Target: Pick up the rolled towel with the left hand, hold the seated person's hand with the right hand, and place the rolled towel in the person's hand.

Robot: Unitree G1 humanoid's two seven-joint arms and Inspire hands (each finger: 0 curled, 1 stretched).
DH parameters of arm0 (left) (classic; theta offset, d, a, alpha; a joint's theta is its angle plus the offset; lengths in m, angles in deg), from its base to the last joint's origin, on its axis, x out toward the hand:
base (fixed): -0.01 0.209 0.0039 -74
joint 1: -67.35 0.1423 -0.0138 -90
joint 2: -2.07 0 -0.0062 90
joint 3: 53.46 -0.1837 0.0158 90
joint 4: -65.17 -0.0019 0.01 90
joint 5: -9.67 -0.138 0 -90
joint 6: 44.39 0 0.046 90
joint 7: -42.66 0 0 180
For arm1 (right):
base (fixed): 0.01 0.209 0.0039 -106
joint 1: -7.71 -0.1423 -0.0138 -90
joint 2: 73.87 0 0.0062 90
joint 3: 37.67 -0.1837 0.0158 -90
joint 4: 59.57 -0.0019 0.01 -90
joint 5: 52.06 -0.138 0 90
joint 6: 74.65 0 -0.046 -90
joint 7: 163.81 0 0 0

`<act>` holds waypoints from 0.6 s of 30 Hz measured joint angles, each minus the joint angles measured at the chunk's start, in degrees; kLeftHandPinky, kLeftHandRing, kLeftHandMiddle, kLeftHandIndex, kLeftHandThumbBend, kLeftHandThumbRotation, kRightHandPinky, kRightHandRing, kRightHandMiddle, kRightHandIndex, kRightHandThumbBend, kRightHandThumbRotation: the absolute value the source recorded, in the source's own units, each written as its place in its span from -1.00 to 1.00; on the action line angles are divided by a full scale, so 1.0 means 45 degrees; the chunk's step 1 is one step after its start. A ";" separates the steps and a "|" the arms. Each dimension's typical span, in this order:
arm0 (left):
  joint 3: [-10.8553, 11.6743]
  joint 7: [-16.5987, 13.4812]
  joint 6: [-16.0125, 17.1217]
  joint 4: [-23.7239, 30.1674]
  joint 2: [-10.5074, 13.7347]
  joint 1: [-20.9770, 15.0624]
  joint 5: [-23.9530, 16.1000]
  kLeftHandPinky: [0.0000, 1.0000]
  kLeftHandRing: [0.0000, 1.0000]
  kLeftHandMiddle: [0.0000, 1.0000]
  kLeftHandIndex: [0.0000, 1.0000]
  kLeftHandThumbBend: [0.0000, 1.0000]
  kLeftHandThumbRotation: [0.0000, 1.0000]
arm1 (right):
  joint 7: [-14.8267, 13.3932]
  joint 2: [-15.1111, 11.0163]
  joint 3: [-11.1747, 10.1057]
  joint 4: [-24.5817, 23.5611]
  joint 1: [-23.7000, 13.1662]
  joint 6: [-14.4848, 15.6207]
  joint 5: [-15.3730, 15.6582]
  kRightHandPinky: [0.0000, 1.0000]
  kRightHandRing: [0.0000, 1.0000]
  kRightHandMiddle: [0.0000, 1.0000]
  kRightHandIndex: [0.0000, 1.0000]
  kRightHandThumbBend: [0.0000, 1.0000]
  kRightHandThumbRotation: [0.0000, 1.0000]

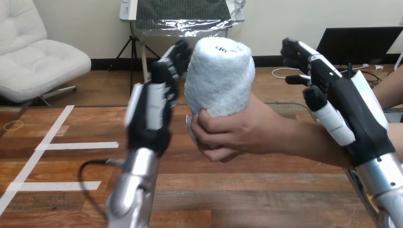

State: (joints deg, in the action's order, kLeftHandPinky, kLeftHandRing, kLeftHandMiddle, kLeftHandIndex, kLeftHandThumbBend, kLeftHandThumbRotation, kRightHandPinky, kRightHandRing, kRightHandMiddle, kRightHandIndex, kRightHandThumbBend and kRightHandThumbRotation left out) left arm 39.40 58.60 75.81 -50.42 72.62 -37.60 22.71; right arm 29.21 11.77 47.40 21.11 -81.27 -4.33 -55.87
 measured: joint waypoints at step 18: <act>0.0022 0.0031 -0.1210 0.3337 0.0410 0.3191 0.0215 0.93 0.83 0.75 0.69 0.56 0.96 | -0.0514 0.1335 -0.0009 -0.1540 0.1135 -0.1520 -0.0587 0.79 0.85 0.87 0.86 0.81 1.00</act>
State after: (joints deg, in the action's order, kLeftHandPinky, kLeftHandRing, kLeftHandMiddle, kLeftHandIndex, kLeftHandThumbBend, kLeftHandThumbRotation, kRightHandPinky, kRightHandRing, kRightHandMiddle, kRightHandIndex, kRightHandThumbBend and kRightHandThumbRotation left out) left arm 39.50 58.73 70.37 -35.41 74.46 -23.24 23.68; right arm 26.90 17.78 47.36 14.18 -76.16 -11.17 -58.51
